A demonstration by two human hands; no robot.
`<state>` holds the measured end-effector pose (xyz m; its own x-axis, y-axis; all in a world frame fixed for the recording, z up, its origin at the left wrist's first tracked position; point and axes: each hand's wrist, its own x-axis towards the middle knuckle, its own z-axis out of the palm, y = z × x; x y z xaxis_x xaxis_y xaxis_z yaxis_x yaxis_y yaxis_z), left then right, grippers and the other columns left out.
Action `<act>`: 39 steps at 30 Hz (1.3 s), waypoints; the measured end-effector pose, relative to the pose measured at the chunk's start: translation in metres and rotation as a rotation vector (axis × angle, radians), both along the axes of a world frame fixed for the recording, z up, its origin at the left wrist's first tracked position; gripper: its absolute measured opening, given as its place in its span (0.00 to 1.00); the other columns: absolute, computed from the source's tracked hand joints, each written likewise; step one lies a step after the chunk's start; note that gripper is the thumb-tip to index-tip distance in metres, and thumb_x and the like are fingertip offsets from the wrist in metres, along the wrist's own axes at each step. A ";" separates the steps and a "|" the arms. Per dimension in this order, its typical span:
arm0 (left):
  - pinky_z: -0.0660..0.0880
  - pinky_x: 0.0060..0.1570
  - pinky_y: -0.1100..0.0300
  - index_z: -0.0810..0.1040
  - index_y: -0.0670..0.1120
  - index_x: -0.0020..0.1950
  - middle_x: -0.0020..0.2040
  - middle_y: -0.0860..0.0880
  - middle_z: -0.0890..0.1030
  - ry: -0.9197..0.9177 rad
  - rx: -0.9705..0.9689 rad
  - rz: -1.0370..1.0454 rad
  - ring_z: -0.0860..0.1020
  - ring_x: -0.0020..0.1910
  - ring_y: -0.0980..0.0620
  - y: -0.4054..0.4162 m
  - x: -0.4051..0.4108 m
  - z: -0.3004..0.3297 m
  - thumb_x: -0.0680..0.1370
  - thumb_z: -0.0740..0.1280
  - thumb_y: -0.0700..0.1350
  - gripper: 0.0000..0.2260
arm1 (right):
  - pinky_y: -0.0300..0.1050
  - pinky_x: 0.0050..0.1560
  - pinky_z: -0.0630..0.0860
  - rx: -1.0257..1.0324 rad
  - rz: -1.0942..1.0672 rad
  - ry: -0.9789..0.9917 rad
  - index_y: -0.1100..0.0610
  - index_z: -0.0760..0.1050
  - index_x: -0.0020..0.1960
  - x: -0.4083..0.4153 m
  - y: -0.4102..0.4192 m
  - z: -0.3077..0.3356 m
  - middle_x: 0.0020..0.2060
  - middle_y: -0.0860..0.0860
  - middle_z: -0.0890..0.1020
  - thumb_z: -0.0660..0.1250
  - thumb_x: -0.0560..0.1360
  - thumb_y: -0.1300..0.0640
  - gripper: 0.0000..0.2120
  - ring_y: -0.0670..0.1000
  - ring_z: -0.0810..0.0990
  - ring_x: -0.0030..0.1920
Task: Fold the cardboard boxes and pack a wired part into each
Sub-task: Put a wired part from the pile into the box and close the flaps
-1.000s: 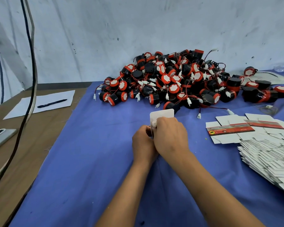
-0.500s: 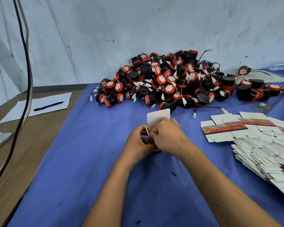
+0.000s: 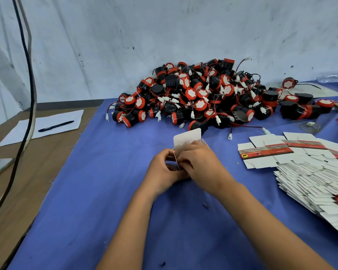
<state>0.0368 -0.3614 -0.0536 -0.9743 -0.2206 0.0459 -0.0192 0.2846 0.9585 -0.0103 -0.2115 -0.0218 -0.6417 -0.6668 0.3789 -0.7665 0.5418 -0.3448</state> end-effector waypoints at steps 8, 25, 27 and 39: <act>0.81 0.42 0.61 0.83 0.53 0.53 0.48 0.53 0.87 0.040 0.055 -0.058 0.86 0.47 0.51 -0.001 0.002 0.001 0.65 0.81 0.42 0.19 | 0.45 0.66 0.64 0.125 0.096 -0.058 0.54 0.84 0.43 0.000 0.019 0.002 0.54 0.42 0.73 0.62 0.83 0.49 0.17 0.47 0.66 0.60; 0.74 0.33 0.63 0.84 0.47 0.60 0.48 0.45 0.83 -0.046 0.489 -0.029 0.76 0.38 0.51 -0.001 0.002 0.003 0.81 0.71 0.43 0.08 | 0.40 0.34 0.73 -0.722 -0.083 -0.579 0.44 0.81 0.58 -0.015 0.031 -0.039 0.36 0.44 0.81 0.70 0.80 0.60 0.12 0.50 0.73 0.30; 0.74 0.32 0.64 0.85 0.50 0.55 0.45 0.51 0.86 0.019 0.261 0.064 0.80 0.37 0.54 0.010 0.000 -0.001 0.78 0.74 0.40 0.07 | 0.42 0.36 0.68 -0.639 -0.020 -0.575 0.44 0.81 0.58 -0.014 0.034 -0.039 0.34 0.55 0.76 0.67 0.81 0.62 0.14 0.55 0.68 0.32; 0.82 0.52 0.56 0.85 0.39 0.54 0.56 0.38 0.86 -0.028 0.580 -0.121 0.84 0.53 0.44 -0.011 0.007 0.002 0.79 0.63 0.33 0.12 | 0.36 0.54 0.76 -0.513 0.058 -0.597 0.48 0.85 0.56 -0.010 0.041 -0.033 0.55 0.44 0.82 0.76 0.75 0.51 0.10 0.45 0.81 0.54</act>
